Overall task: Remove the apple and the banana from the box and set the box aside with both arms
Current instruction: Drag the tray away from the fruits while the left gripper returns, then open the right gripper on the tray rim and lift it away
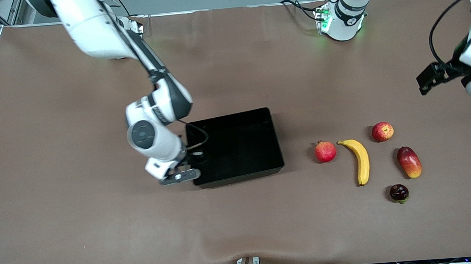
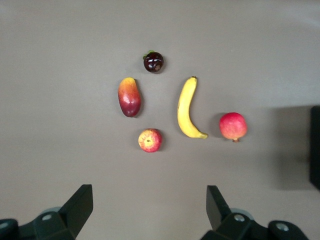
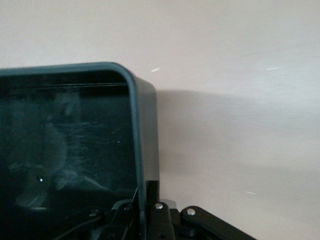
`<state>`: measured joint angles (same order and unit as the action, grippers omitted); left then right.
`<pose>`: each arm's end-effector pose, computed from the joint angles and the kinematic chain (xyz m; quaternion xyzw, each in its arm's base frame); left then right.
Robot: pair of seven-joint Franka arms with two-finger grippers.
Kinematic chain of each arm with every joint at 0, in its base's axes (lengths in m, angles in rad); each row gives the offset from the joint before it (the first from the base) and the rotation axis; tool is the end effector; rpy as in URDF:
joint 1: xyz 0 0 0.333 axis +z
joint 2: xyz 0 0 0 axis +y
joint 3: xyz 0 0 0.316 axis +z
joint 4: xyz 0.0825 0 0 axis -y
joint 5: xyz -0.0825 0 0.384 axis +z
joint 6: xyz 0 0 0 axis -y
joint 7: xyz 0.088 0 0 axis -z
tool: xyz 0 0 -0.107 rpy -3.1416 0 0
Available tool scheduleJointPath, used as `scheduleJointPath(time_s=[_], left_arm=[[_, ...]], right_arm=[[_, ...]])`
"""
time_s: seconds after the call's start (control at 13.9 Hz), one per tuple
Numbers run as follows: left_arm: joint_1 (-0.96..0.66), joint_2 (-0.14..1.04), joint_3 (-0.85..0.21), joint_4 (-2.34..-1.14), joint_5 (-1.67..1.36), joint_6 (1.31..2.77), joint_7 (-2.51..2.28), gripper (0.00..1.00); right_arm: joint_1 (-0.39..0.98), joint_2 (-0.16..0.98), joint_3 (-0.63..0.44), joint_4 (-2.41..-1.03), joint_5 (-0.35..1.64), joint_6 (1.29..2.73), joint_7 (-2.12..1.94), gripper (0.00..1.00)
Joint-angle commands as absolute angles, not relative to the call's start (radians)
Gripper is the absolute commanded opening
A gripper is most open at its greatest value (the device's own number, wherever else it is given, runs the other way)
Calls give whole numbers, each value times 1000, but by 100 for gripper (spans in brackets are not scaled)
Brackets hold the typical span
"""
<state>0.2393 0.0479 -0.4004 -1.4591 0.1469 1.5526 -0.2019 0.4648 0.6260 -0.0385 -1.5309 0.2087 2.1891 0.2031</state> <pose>0.5632 -0.0692 0.6516 -0.9974 -0.0239 -0.0357 0.0585 0.6410 0.3040 0.2937 -0.9955 -0.0560 0.0074 0.0761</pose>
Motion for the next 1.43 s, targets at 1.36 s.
scheduleJointPath(time_s=[1.36], left_arm=[[-37, -110, -78, -1575, 41, 1459, -201, 100]], right_arm=[[-402, 583, -18, -1661, 212, 2157, -497, 0]])
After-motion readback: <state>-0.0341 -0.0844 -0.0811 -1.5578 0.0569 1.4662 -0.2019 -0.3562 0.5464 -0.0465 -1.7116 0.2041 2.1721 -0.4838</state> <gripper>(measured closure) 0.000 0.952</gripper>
